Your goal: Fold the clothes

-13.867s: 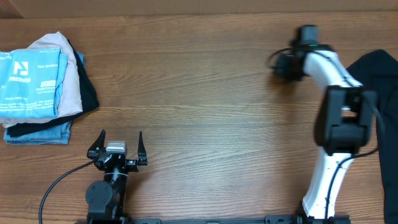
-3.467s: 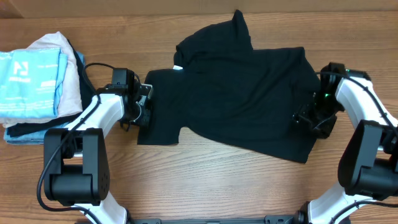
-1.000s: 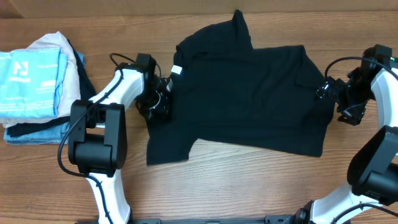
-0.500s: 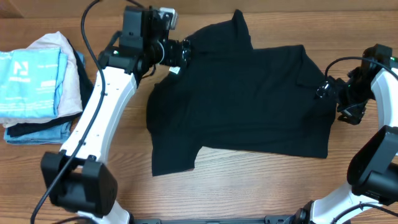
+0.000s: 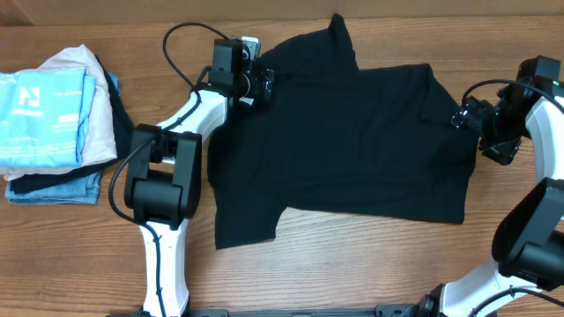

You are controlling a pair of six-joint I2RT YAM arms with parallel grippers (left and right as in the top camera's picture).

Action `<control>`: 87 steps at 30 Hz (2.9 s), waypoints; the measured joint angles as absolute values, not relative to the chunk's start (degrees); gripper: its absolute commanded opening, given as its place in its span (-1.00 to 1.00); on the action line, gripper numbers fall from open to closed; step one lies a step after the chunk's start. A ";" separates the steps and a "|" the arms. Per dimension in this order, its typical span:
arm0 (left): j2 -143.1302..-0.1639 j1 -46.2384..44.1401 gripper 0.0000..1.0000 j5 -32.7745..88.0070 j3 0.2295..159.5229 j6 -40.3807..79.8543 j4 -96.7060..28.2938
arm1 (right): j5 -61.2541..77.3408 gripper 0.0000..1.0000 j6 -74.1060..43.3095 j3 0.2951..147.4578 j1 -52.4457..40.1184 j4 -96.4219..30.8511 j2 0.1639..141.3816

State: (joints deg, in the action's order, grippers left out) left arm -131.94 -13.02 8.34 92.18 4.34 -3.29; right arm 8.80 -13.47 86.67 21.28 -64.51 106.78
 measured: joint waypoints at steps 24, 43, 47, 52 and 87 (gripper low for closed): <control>-132.86 0.16 0.79 -5.04 95.02 15.14 -16.38 | 8.80 1.00 -13.47 86.70 21.26 -64.31 106.78; -106.21 -6.68 1.00 11.81 95.09 17.91 -54.96 | 22.20 -0.92 -8.73 86.15 10.72 -66.26 106.78; -107.81 -7.29 0.72 11.88 95.07 17.87 -57.25 | 22.02 -0.92 -9.82 77.19 2.02 -59.86 106.85; -118.37 -9.15 -0.92 11.81 95.02 17.45 -56.14 | 22.02 -0.92 -10.52 70.19 -3.20 -51.46 107.07; -127.81 -10.79 -0.80 12.45 95.46 17.21 -55.72 | 7.33 -0.92 -16.05 63.96 -3.03 -64.36 106.41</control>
